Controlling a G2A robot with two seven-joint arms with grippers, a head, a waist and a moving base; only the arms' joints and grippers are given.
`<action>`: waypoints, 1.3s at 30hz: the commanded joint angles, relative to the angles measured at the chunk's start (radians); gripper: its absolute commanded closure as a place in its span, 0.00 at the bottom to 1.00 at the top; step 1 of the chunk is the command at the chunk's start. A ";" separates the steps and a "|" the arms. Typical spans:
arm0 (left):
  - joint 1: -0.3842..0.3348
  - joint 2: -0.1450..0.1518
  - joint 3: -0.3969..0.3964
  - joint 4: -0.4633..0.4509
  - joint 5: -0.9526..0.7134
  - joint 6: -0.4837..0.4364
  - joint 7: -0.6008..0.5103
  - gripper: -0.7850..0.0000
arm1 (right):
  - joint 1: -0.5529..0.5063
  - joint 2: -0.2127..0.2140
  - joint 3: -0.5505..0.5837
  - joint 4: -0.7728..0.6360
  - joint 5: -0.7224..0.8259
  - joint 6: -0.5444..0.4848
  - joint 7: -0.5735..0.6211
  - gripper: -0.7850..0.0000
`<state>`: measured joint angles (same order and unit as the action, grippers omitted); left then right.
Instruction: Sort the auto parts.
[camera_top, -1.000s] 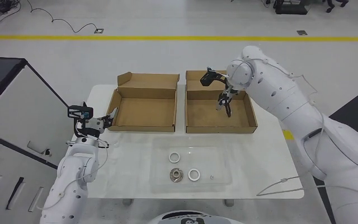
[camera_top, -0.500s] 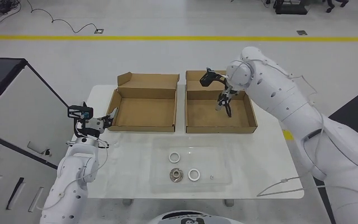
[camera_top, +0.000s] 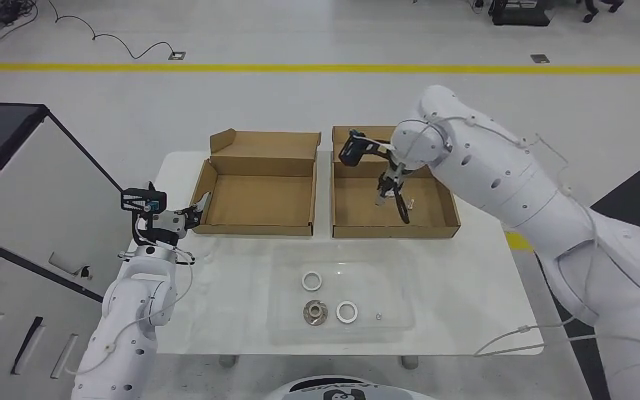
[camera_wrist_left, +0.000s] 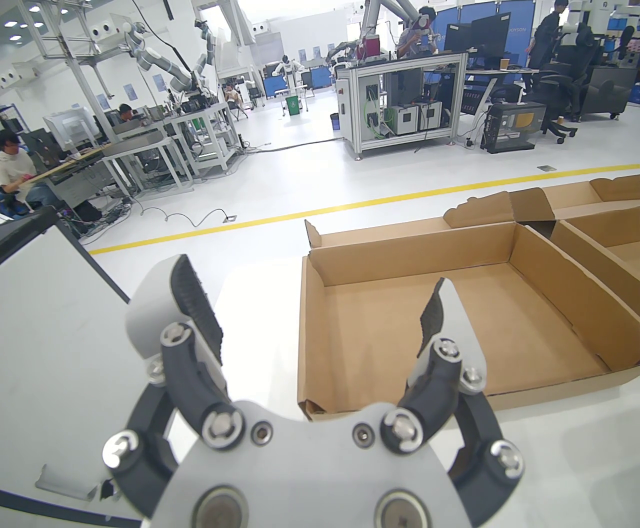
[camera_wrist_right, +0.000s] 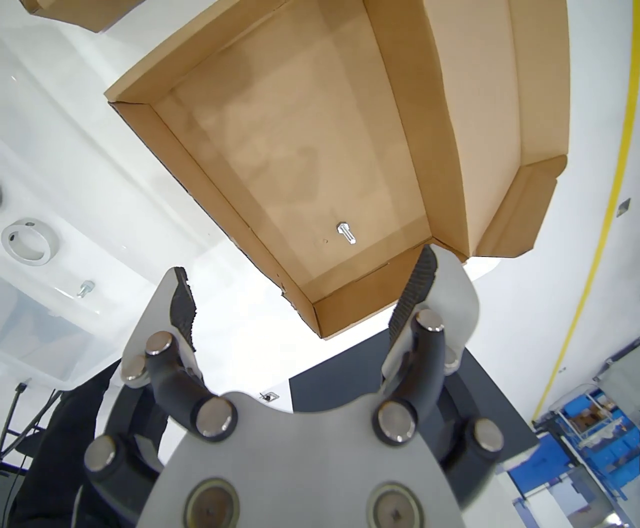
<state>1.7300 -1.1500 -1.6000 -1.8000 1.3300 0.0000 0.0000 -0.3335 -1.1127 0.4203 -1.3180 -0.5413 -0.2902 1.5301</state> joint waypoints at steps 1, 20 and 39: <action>0.000 0.000 0.000 0.000 0.000 0.000 0.000 0.00 | 0.007 0.022 -0.007 -0.011 0.017 -0.018 -0.018 0.00; 0.000 0.000 0.000 0.000 0.000 0.000 0.000 0.00 | 0.133 0.327 -0.250 -0.239 0.082 -0.333 -0.333 0.00; 0.000 0.000 0.000 0.000 0.000 0.000 0.000 0.00 | 0.139 0.424 -0.250 -0.397 0.002 -0.571 -0.571 0.00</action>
<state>1.7300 -1.1500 -1.6000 -1.8000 1.3300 0.0000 0.0000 -0.1934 -0.6885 0.1700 -1.7126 -0.5354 -0.8524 0.9683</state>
